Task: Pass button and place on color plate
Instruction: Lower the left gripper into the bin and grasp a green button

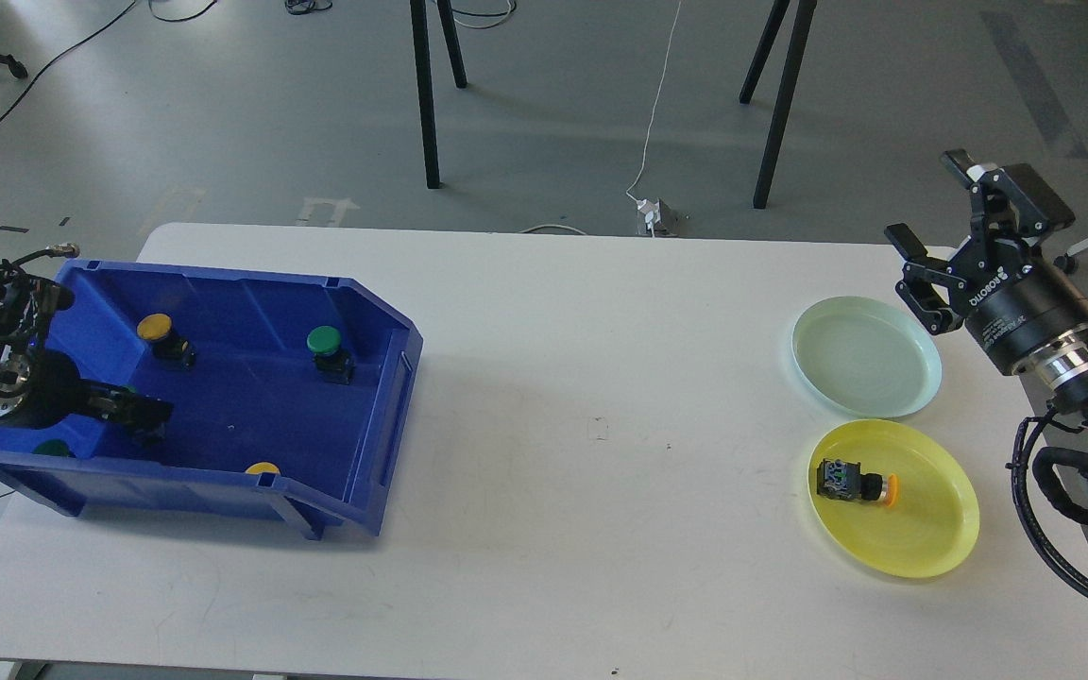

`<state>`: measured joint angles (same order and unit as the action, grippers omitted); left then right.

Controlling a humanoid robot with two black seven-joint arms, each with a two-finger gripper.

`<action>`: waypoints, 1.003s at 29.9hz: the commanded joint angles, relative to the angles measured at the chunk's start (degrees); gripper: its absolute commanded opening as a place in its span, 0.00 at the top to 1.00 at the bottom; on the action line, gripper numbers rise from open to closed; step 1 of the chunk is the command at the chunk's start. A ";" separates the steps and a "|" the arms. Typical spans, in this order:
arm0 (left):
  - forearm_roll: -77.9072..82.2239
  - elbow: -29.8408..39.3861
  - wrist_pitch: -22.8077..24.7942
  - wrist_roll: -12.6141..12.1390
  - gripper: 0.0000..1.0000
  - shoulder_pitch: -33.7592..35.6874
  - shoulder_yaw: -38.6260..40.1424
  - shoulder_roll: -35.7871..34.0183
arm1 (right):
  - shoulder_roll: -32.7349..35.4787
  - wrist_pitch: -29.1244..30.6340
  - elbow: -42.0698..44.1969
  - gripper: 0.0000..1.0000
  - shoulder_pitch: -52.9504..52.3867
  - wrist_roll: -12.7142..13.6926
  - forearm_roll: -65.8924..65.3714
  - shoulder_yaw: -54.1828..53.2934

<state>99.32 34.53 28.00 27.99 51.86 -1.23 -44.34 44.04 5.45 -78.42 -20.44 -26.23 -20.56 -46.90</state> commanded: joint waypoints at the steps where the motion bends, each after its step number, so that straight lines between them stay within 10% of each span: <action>1: -0.09 0.01 0.00 0.01 0.04 -0.09 0.00 0.31 | 0.00 0.08 -0.06 0.10 0.40 -0.13 0.00 0.06; 20: -0.35 0.19 0.00 0.01 0.05 -0.09 0.00 0.48 | 0.08 0.96 -0.06 0.09 1.37 -0.31 0.00 -0.29; 30: -0.18 0.10 0.00 0.01 0.23 0.00 0.00 0.57 | 0.17 1.05 -0.15 0.09 2.07 -0.40 0.00 -0.29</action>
<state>99.03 34.64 28.00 28.01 51.77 -1.21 -43.78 44.15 6.50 -78.48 -18.48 -26.55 -20.56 -47.21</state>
